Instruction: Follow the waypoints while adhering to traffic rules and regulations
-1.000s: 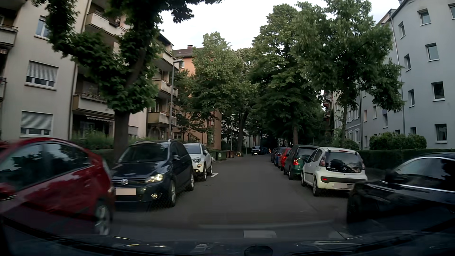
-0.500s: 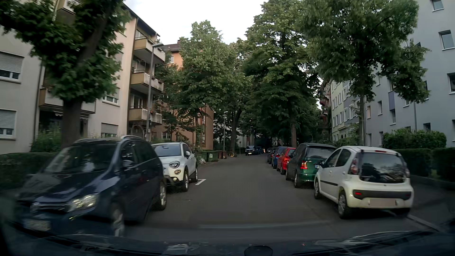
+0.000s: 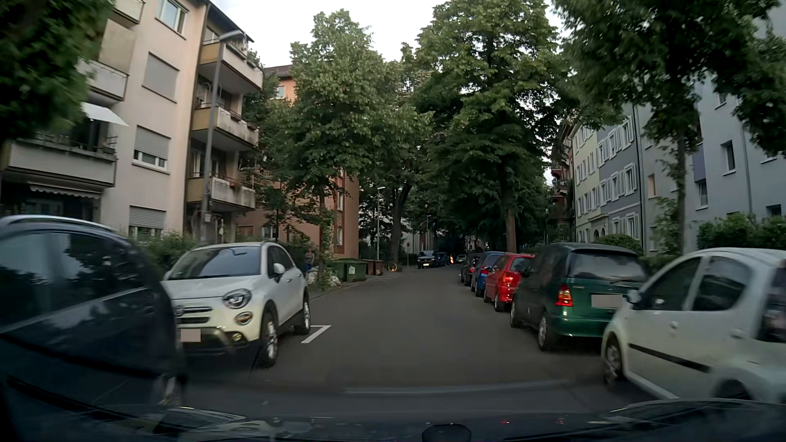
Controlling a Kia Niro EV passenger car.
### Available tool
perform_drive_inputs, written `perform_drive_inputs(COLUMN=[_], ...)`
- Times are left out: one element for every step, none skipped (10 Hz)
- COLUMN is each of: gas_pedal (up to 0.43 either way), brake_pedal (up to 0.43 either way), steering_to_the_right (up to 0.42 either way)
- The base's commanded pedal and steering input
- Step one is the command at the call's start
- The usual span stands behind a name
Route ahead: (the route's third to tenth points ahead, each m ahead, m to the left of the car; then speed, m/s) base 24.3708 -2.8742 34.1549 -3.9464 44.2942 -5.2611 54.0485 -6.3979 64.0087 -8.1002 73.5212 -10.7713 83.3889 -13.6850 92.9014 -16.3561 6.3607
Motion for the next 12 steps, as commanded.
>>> perform_drive_inputs(gas_pedal=[0.169, 0.169, 0.157, 0.150, 0.150, 0.150, 0.138, 0.138, 0.138, 0.138, 0.138, 0.130], brake_pedal=[0.000, 0.000, 0.000, 0.000, 0.000, 0.000, 0.000, 0.000, 0.000, 0.000, 0.000, 0.000], steering_to_the_right=[0.008, 0.005, 0.004, 0.004, 0.004, 0.004, 0.004, 0.004, 0.004, 0.005, 0.005, 0.005])
